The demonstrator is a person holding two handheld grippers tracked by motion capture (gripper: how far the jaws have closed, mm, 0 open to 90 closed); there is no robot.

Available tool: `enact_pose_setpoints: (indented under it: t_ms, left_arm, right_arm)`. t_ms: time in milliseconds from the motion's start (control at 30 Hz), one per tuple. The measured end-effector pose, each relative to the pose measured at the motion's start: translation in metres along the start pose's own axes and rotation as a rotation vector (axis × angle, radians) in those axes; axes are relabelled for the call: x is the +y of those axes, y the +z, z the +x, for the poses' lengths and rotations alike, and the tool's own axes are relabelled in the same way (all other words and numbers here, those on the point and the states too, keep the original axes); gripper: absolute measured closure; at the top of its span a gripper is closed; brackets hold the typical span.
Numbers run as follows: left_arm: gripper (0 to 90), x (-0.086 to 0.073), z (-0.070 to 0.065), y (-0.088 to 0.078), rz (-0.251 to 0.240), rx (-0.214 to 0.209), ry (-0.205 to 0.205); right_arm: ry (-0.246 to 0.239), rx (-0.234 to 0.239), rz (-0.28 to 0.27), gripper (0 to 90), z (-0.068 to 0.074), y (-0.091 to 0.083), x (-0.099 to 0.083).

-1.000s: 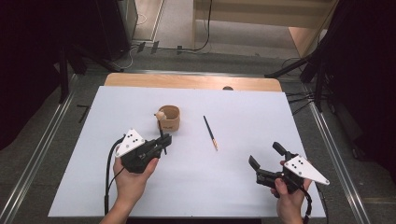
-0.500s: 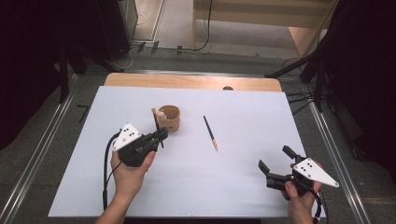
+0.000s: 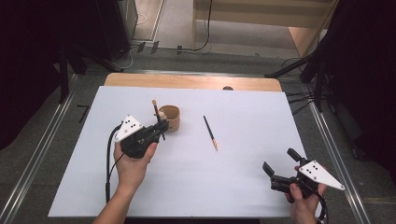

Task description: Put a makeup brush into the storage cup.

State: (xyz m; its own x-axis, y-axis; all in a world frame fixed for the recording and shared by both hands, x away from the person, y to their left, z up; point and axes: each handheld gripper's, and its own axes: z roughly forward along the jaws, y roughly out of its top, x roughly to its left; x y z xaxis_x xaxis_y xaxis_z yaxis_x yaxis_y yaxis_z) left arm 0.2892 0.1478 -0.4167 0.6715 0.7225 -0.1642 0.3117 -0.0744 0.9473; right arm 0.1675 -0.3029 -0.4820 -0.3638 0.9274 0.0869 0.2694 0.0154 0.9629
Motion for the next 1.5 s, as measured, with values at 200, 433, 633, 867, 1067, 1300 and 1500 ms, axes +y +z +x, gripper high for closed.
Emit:
enact_pose_setpoints:
  t_ms: [200, 433, 633, 867, 1067, 1300, 1500]
  left_arm:
    - [84.7, 0.007, 0.003, 0.003, -0.014, 0.005, 0.0]
    - [84.7, 0.015, 0.007, 0.006, -0.025, 0.009, 0.002]
    - [84.7, 0.02, 0.009, 0.012, -0.044, 0.01, 0.006]
    - [84.7, 0.03, 0.012, 0.024, -0.054, 0.003, 0.006]
    - [84.7, 0.032, 0.017, 0.036, -0.055, 0.014, -0.005]
    - [84.7, 0.033, 0.024, 0.046, -0.075, 0.02, -0.01]
    - [84.6, 0.033, 0.033, 0.054, -0.087, 0.045, -0.027]
  right_arm:
    - [0.01, 0.002, -0.005, 0.0, -0.001, 0.001, 0.001]
    - [0.024, 0.004, -0.002, 0.0, -0.005, 0.002, -0.001]
    - [0.025, -0.001, 0.002, 0.0, -0.006, 0.003, -0.005]
    - [0.039, -0.018, -0.01, 0.0, -0.009, 0.001, -0.007]
    - [0.029, -0.029, -0.013, 0.0, -0.01, 0.001, -0.008]
    - [0.029, -0.031, -0.016, 0.0, -0.01, 0.0, -0.008]
    - [0.031, -0.031, -0.018, 0.0, -0.009, -0.002, -0.008]
